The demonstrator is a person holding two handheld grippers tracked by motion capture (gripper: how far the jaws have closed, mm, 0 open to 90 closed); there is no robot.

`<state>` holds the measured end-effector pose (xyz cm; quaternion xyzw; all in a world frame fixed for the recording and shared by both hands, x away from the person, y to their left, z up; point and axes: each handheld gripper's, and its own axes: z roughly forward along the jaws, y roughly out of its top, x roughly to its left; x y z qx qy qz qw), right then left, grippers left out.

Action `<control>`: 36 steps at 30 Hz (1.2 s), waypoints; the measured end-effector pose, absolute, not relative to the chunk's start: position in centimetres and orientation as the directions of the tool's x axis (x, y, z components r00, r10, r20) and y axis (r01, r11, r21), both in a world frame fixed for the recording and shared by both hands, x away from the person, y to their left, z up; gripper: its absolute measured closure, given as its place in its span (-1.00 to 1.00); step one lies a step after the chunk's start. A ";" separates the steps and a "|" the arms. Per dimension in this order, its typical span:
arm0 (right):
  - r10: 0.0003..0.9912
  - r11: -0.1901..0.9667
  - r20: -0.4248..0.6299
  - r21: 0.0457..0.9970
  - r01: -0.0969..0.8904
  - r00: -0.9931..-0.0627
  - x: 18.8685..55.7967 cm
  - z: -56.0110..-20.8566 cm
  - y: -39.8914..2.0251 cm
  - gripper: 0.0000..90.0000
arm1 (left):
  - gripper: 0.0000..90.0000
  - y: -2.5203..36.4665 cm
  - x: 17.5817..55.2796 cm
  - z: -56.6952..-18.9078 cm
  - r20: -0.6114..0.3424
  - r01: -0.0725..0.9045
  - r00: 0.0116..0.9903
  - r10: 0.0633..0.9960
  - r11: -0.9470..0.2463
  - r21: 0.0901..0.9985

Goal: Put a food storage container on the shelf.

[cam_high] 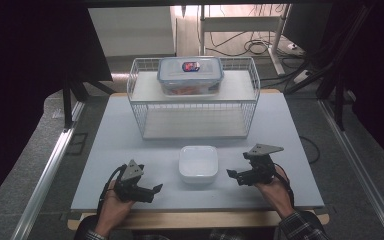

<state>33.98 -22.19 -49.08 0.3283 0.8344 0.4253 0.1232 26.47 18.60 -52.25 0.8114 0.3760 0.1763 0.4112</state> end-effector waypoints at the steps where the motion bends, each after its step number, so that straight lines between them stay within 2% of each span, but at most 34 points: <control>1: 0.649 0.423 0.076 0.791 0.443 -0.757 34.0 -49.0 -22.2 -0.86 | -0.91 18.6 26.4 -52.1 -0.031 0.464 0.655 0.755 -0.369 0.805; 9: 0.639 0.426 0.093 0.784 0.452 -0.764 34.0 -48.3 -21.8 -0.92 | -0.89 18.3 26.8 -51.5 -0.086 0.485 0.671 0.737 -0.348 0.803; 15: 0.634 0.421 0.096 0.790 0.447 -0.767 34.1 -47.7 -21.4 -0.96 | -0.79 17.2 27.7 -49.9 -0.075 0.464 0.696 0.714 -0.368 0.806; 23: 0.627 0.426 0.129 0.769 0.477 -0.768 34.4 -46.9 -19.9 -0.98 | -0.86 16.4 30.1 -48.3 -0.211 0.507 0.712 0.669 -0.283 0.814; 26: 0.624 0.421 0.141 0.768 0.483 -0.769 34.6 -46.6 -19.5 -0.98 | -0.81 15.5 31.2 -47.8 -0.200 0.503 0.722 0.663 -0.303 0.809; 32: 0.610 0.450 0.145 0.746 0.491 -0.779 34.9 -46.1 -18.3 -0.78 | -0.59 13.3 32.8 -47.2 -0.180 0.486 0.753 0.633 -0.350 0.801; 36: 0.599 0.463 0.152 0.736 0.494 -0.786 35.6 -46.0 -17.7 -0.71 | -0.62 12.2 33.8 -47.5 -0.199 0.509 0.750 0.631 -0.358 0.783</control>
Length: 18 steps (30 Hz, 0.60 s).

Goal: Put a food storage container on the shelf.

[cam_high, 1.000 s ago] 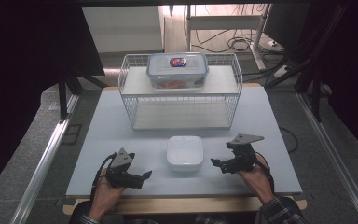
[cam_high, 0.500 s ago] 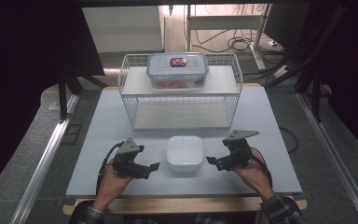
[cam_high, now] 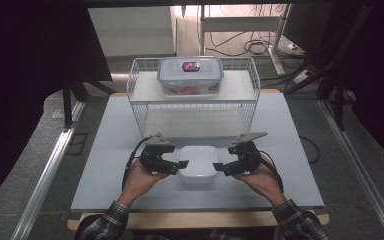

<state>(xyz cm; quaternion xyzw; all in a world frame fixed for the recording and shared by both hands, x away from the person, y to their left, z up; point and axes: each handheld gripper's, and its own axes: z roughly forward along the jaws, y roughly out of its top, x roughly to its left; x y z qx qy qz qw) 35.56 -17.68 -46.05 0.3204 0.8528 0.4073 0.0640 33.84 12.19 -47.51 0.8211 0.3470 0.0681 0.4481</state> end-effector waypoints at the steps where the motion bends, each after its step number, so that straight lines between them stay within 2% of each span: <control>1: 0.595 0.465 0.160 0.731 0.500 -0.787 35.7 -46.1 -17.5 -0.71 | -0.65 12.0 34.0 -47.7 -0.201 0.514 0.747 0.634 -0.357 0.780; 6: 0.583 0.478 0.179 0.714 0.512 -0.793 36.5 -46.8 -16.8 -0.72 | -0.65 12.0 34.7 -49.0 -0.225 0.537 0.729 0.647 -0.335 0.774; 10: 0.582 0.477 0.227 0.683 0.553 -0.781 37.4 -47.8 -16.5 -0.71 | -0.64 11.9 35.3 -50.3 -0.266 0.567 0.737 0.621 -0.354 0.744; 13: 0.573 0.481 0.259 0.662 0.575 -0.778 37.6 -48.5 -16.0 -0.59 | -0.63 12.0 35.6 -50.8 -0.350 0.608 0.727 0.591 -0.316 0.729; 14: 0.565 0.465 0.301 0.653 0.598 -0.768 37.7 -48.6 -16.0 -0.47 | -0.57 12.0 35.6 -50.9 -0.365 0.614 0.725 0.584 -0.309 0.726; 15: 0.557 0.456 0.330 0.645 0.612 -0.762 37.8 -48.7 -16.1 -0.44 | -0.56 12.0 35.5 -50.9 -0.376 0.624 0.717 0.588 -0.301 0.721; 18: 0.566 0.445 0.352 0.631 0.635 -0.746 37.6 -48.7 -16.4 -0.32 | -0.49 12.3 35.2 -50.8 -0.405 0.652 0.697 0.591 -0.288 0.702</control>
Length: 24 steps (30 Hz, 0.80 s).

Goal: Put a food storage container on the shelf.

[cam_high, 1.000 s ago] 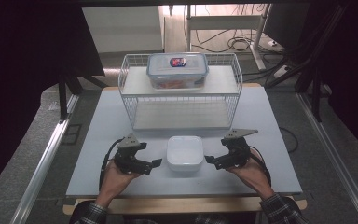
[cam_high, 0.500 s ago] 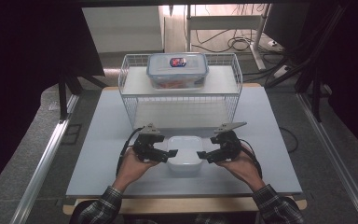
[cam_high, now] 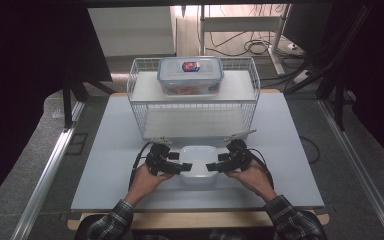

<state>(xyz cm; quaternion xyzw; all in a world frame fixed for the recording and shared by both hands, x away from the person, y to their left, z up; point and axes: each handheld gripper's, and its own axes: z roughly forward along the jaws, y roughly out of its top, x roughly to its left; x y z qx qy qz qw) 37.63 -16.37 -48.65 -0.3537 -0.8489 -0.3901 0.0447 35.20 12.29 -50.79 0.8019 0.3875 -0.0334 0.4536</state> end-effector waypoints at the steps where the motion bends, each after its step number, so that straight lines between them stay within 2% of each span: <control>1: 0.568 0.440 0.359 0.628 0.642 -0.741 37.5 -48.6 -16.5 -0.24 | -0.43 12.5 35.0 -50.7 -0.417 0.662 0.689 0.592 -0.283 0.694; 9: 0.587 0.386 0.407 0.619 0.684 -0.699 36.2 -47.7 -18.0 0.34 | 0.28 13.5 33.1 -49.8 -0.438 0.680 0.656 0.615 -0.231 0.696; 19: 0.628 0.294 0.431 0.640 0.710 -0.649 35.2 -47.4 -18.2 0.59 | 0.51 13.4 32.3 -49.2 -0.427 0.688 0.606 0.671 -0.174 0.704; 22: 0.639 0.275 0.415 0.663 0.697 -0.647 34.9 -47.3 -18.1 0.71 | 0.64 13.6 31.9 -49.1 -0.427 0.682 0.590 0.685 -0.140 0.718; 24: 0.652 0.286 0.369 0.689 0.666 -0.662 34.6 -47.3 -18.1 0.75 | 0.74 13.4 31.6 -49.1 -0.386 0.658 0.600 0.701 -0.157 0.737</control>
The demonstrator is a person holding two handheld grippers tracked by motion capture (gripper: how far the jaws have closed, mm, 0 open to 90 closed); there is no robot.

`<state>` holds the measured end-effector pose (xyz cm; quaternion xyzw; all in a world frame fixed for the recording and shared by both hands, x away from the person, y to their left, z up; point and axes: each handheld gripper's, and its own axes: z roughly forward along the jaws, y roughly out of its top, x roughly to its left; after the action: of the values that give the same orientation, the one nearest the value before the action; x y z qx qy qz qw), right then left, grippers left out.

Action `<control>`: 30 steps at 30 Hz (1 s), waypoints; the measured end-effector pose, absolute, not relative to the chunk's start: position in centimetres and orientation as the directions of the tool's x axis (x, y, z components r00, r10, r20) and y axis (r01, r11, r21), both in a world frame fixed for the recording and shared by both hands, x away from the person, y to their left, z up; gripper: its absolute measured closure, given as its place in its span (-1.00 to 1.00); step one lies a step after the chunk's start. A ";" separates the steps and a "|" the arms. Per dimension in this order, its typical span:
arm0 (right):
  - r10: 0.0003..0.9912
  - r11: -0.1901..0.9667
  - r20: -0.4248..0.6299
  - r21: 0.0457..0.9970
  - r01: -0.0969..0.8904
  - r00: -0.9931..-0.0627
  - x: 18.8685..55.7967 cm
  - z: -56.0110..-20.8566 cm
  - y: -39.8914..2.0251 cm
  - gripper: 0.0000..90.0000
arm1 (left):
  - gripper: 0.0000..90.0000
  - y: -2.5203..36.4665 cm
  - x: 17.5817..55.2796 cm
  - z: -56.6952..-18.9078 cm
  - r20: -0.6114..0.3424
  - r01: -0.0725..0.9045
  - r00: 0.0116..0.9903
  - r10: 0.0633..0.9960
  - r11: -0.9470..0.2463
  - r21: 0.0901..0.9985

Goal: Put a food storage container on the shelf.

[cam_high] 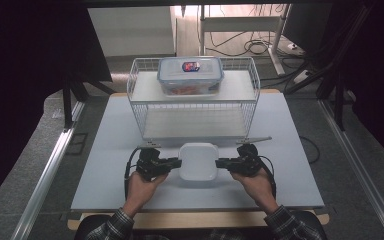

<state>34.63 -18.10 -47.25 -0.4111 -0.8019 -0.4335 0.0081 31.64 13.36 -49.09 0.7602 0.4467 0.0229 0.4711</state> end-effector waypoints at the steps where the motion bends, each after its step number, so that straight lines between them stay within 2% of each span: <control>1: 0.657 0.291 0.351 0.699 0.653 -0.667 34.5 -47.3 -18.0 0.75 | 0.74 13.3 31.6 -49.1 -0.389 0.661 0.593 0.705 -0.150 0.736; 11: 0.656 0.287 0.307 0.743 0.604 -0.690 34.3 -46.8 -18.0 0.75 | 0.74 13.4 31.5 -48.7 -0.392 0.647 0.592 0.705 -0.124 0.752; 30: 0.627 0.272 0.252 0.816 0.510 -0.738 35.1 -43.1 -17.6 0.75 | 0.74 14.0 31.7 -44.2 -0.299 0.548 0.618 0.727 -0.125 0.827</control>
<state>35.09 -17.58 -43.12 -0.3573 -0.7954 -0.4860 -0.0600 31.67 13.96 -44.17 0.7446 0.4279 0.0889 0.5046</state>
